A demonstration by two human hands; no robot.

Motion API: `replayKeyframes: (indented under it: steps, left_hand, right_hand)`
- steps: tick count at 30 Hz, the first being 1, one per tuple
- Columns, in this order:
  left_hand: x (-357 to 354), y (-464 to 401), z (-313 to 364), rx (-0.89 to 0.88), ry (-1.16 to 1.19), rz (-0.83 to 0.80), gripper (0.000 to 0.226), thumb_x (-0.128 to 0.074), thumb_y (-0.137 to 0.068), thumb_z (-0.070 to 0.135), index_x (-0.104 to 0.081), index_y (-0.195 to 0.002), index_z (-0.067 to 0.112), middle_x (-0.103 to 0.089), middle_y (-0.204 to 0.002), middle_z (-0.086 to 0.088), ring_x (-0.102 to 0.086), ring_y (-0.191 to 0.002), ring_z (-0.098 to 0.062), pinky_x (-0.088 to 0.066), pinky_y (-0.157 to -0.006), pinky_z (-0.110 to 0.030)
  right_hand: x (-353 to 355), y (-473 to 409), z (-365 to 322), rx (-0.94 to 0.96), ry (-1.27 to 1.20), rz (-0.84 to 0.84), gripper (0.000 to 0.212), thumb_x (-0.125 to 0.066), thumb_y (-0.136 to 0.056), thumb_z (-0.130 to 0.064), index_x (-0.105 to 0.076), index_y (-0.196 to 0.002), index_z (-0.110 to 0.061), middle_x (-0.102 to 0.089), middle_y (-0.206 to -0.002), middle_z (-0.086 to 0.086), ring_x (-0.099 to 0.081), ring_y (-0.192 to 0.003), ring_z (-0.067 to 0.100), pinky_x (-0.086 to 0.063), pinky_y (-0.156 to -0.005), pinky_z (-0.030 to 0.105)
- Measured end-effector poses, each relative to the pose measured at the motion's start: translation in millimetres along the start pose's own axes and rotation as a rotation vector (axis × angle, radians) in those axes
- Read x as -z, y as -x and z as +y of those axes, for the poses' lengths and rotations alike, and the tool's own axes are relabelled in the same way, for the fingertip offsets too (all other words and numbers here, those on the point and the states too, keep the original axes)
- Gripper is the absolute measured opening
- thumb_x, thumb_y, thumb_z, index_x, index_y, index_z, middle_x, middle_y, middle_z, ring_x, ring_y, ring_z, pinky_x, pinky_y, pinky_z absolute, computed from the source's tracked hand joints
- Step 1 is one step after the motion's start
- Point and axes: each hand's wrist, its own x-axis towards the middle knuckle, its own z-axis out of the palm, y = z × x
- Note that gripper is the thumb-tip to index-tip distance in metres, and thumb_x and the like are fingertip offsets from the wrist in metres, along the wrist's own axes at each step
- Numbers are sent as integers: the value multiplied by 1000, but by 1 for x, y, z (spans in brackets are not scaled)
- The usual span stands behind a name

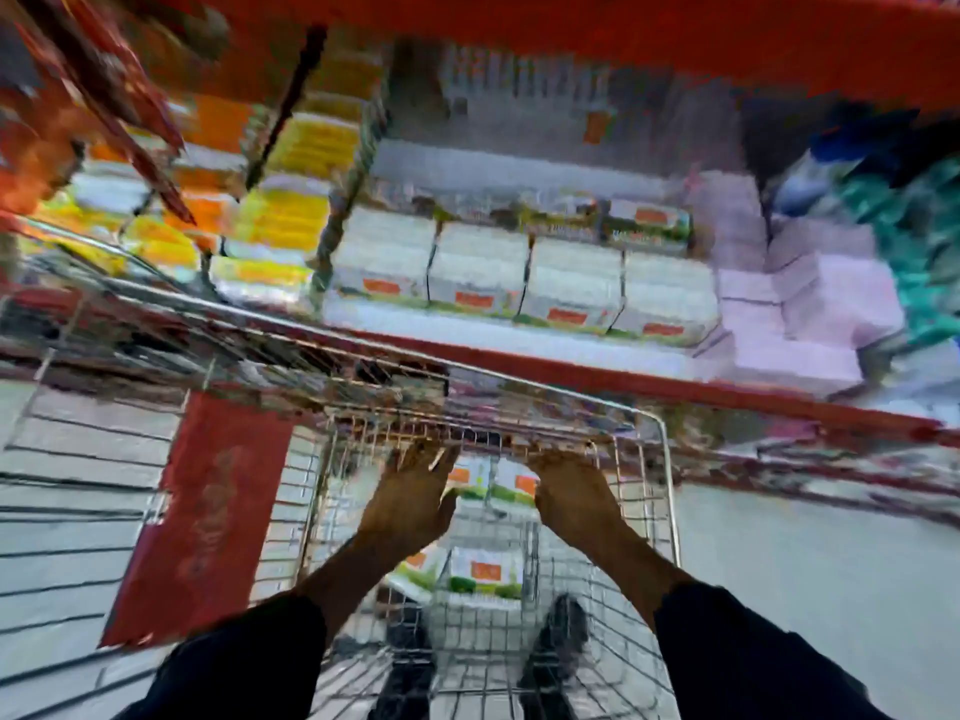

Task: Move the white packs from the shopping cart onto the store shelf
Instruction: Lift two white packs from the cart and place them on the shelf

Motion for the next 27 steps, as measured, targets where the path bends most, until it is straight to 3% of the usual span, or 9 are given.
replayKeyframes:
  steps: [4,8,10,15,19,23,27]
  left_hand:
    - [-41,-48,-23,11,-4,-270,60,-45,-98,26,-24,-152,13,-23,-161,-13,-23,-148,-32,-26,-118,-50]
    - [-48,-69,-28,-12,-42,-321,61,-50,-94,14,-27,-150,10,-30,-159,-14,-31,-145,-31,-36,-114,-44]
    - [-77,-86,-35,-21,-35,-397,61,-51,-93,7,-29,-150,11,-34,-157,-14,-36,-141,-32,-38,-113,-45]
    - [-77,-87,-39,18,24,-265,59,-59,-86,2,-44,-141,14,-50,-142,-16,-50,-128,-35,-44,-104,-44]
    - [-57,-72,-44,73,166,-235,37,-65,-82,-1,-68,-115,15,-65,-121,-10,-58,-116,-30,-49,-97,-39]
    - [-20,-42,-39,20,122,-164,43,-55,-80,-8,-71,-110,18,-68,-115,-6,-63,-110,-27,-55,-90,-40]
    - [36,-3,-31,-3,103,71,40,-65,-76,-8,-73,-104,20,-70,-105,-3,-70,-89,-26,-62,-71,-38]
  right_hand:
    - [-33,-40,17,-49,-55,-1,45,-61,-86,-6,-55,-130,0,-59,-129,24,-57,-117,43,-47,-98,49]
    - [-30,-60,19,-90,39,-68,46,-57,-92,-22,-47,-135,-9,-56,-133,14,-53,-120,35,-47,-96,43]
    - [-63,-85,27,-112,27,-151,43,-58,-92,-21,-49,-133,-11,-57,-132,12,-54,-120,33,-47,-95,42]
    - [-69,-82,35,-80,-7,-88,37,-63,-89,-21,-57,-124,-14,-59,-129,9,-52,-121,30,-46,-98,38]
    - [-53,-65,25,-90,-106,-19,28,-67,-84,-21,-64,-111,-18,-66,-117,7,-57,-113,30,-46,-91,36]
    - [-25,-35,0,-83,-102,71,26,-69,-78,-11,-68,-103,-19,-70,-107,4,-60,-104,27,-48,-85,36]
    - [21,-2,-23,-94,-54,242,32,-76,-69,-9,-70,-98,-21,-71,-101,0,-64,-97,25,-51,-81,35]
